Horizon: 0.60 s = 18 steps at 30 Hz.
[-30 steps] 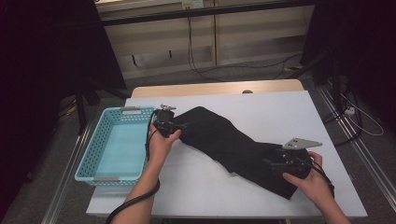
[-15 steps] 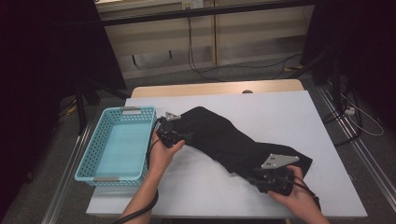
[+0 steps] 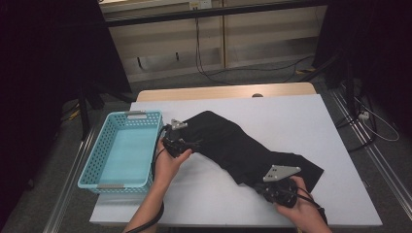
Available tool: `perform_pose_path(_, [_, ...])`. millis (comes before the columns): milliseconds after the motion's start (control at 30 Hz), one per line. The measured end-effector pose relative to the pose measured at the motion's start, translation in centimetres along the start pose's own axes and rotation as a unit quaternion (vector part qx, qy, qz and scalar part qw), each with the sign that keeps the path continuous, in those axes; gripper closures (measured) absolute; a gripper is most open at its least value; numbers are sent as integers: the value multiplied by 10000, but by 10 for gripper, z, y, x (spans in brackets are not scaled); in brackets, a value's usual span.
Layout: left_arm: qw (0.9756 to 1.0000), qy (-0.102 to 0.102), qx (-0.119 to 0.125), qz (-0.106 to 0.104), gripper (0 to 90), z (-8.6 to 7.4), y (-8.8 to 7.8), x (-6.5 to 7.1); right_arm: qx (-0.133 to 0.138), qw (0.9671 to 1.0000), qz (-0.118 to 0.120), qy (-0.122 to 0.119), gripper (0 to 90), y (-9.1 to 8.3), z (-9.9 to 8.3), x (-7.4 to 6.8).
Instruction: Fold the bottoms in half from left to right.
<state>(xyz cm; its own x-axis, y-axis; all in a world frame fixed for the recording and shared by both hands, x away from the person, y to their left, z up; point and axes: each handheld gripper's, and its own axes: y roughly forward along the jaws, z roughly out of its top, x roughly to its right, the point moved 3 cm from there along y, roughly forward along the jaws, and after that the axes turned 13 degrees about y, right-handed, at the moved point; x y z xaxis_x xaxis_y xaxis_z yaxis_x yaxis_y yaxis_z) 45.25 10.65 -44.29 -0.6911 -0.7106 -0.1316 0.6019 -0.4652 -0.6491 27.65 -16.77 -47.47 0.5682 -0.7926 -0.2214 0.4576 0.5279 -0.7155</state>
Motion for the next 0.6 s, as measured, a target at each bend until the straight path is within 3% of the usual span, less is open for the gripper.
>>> perform_pose_path(67, [10000,42,10,-17,174,1,1,0,-68,9996,265,13,827,1,-2,-8])
perform_pose_path(133, [10000,19,3,-15,174,1,1,1,-134,9987,469,139,606,2,0,-11])
perform_pose_path(200, [10000,42,-4,-6,174,0,2,0,166,9996,196,89,569,-3,8,-5])
perform_pose_path(233, [10000,60,-29,-15,174,0,1,0,233,9994,208,164,534,-6,12,-1])
perform_pose_path(333, [10000,2,-10,-31,174,0,0,-1,558,9977,-127,362,478,-15,24,26])
perform_pose_path(433, [10000,-20,24,-33,170,0,-1,-2,787,9931,-560,660,427,-19,37,61])
perform_pose_path(533, [10000,2,-15,-50,167,0,-3,-2,882,9883,-878,879,435,-12,49,90])
perform_pose_path(600, [10000,13,-20,-48,167,-1,-3,-1,844,9873,-915,988,411,-5,56,102])
